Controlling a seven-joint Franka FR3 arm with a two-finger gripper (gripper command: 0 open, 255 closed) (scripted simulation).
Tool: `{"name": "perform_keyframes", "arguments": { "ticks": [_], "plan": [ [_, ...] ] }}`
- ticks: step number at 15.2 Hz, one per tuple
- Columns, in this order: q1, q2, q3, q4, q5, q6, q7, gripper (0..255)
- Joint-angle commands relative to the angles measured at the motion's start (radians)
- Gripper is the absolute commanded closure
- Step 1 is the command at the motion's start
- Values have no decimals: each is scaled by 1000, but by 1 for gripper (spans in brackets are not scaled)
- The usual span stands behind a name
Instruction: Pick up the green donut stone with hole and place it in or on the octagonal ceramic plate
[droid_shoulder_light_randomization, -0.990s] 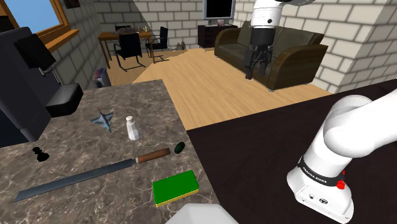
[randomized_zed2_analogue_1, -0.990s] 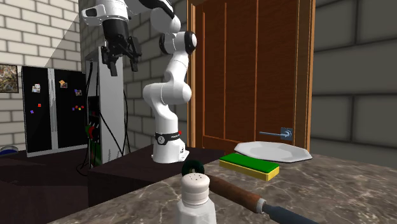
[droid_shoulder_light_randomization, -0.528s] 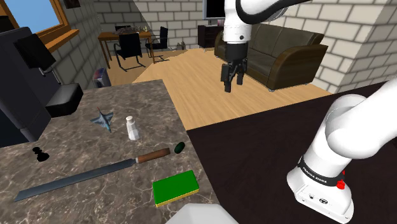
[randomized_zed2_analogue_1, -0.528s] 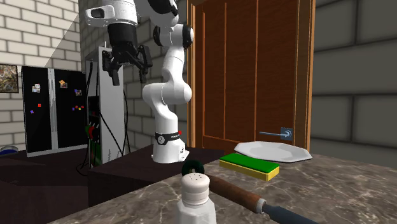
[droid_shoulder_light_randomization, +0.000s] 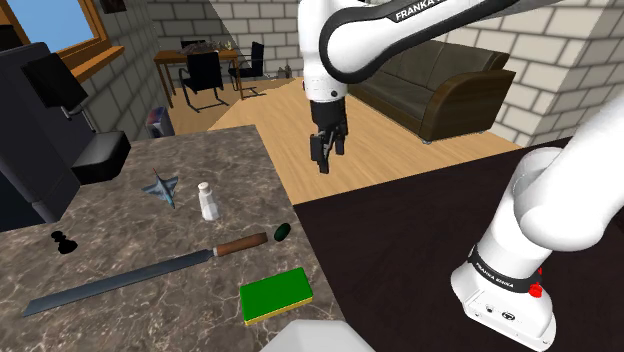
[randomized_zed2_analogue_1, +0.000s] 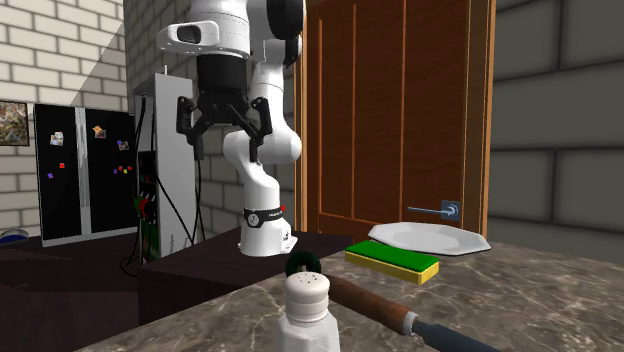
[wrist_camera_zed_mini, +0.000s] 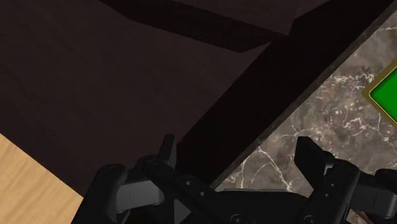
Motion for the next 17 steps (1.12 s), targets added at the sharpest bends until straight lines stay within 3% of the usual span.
{"name": "perform_keyframes", "arguments": {
  "ticks": [1,14,17],
  "plan": [
    [17,71,32,33,-23,31,11,0],
    [159,516,169,283,-276,129,120,0],
    [167,543,167,279,-294,154,128,0]
  ]
}}
